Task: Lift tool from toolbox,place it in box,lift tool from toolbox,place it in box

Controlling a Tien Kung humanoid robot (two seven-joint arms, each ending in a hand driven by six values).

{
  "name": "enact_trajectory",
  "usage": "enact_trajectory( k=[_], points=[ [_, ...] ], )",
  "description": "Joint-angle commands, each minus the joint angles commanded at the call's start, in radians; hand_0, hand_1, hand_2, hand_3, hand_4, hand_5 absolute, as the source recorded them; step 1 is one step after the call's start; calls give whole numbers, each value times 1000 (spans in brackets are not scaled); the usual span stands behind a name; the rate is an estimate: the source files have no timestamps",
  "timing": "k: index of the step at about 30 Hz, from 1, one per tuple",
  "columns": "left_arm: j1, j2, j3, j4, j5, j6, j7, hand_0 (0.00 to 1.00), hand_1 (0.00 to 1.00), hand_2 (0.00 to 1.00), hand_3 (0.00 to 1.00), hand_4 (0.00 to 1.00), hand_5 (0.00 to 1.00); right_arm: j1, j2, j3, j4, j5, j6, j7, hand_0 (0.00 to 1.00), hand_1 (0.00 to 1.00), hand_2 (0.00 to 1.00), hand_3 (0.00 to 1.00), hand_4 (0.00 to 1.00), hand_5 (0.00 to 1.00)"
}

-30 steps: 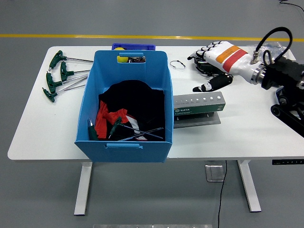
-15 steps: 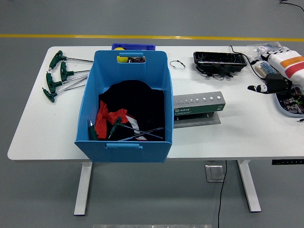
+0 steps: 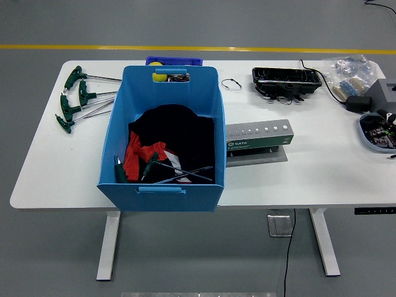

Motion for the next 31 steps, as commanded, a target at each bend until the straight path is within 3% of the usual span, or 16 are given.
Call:
enact_trajectory(
  k=[4,9,10,14,15,16,23,31],
  points=[
    [-2,-4,-19,6,31,4,6,796,770,789,794,617,998,-62,29,53,43,16,7,10,682,671,723,644,928,642],
    [4,-13,-26,18,19,9,-2,796,770,789,794,617,998,-145,101,139,88,63,28,-13,682,671,723,644,928,642],
    [4,-14,-29,19,24,9,-1,793,768,787,794,616,998,-157,114,156,93,63,45,-24,745,739,785,798,998,852],
    [3,-16,-51,26,71,6,12,793,768,787,794,616,998,-194,182,243,102,44,174,-82,745,739,785,798,998,852],
    [3,-16,-57,29,81,5,15,793,768,787,794,616,998,-201,197,257,100,60,186,-82,745,739,785,798,998,852],
    [3,-17,-64,30,90,5,18,791,768,786,791,613,998,-208,215,267,99,87,188,-81,756,753,807,817,998,902],
    [3,-19,-100,39,142,4,37,789,763,777,784,612,998,-259,300,220,76,360,167,-54,742,741,800,811,998,896],
    [5,-21,-127,41,185,1,55,788,758,770,777,610,998,-261,336,143,46,691,153,-37,737,735,794,805,998,901]
  ],
)
